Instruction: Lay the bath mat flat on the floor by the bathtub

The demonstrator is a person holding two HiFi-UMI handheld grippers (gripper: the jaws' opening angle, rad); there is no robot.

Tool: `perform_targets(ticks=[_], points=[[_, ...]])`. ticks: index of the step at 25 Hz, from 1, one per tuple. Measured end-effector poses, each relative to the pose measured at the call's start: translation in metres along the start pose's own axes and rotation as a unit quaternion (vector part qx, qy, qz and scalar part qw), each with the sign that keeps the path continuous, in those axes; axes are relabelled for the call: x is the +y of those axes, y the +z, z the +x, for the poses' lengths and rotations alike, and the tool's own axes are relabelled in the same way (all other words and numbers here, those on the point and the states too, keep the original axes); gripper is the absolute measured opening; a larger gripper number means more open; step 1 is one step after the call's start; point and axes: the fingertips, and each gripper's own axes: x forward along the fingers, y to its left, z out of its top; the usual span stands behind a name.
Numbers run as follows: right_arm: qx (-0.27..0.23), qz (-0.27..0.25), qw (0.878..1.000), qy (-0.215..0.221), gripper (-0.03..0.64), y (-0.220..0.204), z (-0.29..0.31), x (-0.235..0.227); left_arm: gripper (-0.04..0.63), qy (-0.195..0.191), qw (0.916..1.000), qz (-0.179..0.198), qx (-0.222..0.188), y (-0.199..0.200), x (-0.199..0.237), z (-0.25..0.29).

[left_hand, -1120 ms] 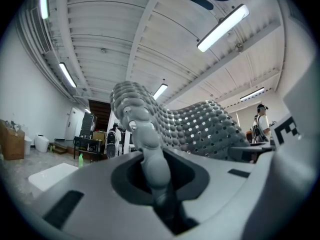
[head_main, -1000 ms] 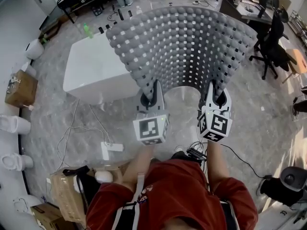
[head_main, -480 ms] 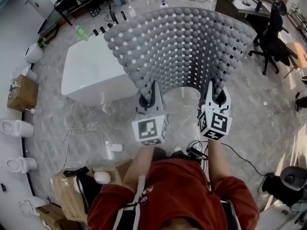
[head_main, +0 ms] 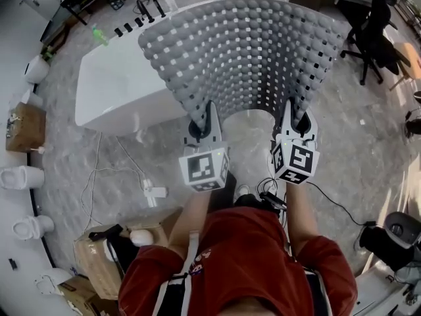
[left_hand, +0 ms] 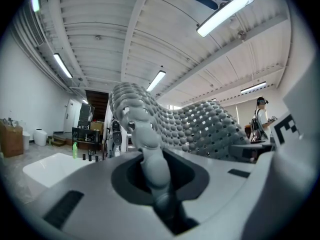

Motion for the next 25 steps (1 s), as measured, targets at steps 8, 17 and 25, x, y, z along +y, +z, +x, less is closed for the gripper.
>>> perform_targets(ticks=[8, 17, 25], points=[[0.044, -0.016, 0.999, 0.004, 0.083, -0.038, 0.030, -0.003, 0.054, -0.001, 0.9991, -0.011, 0.041, -0.042, 0.002, 0.031], [0.117, 0.000, 0.993, 0.018, 0.083, -0.116, 0.054, 0.003, 0.054, 0.008, 0.9947, -0.026, 0.100, -0.116, 0.013, 0.047], [0.195, -0.010, 0.980, 0.032, 0.083, -0.182, 0.071, 0.000, 0.054, 0.012, 0.9835, -0.048, 0.174, -0.184, 0.013, 0.057]])
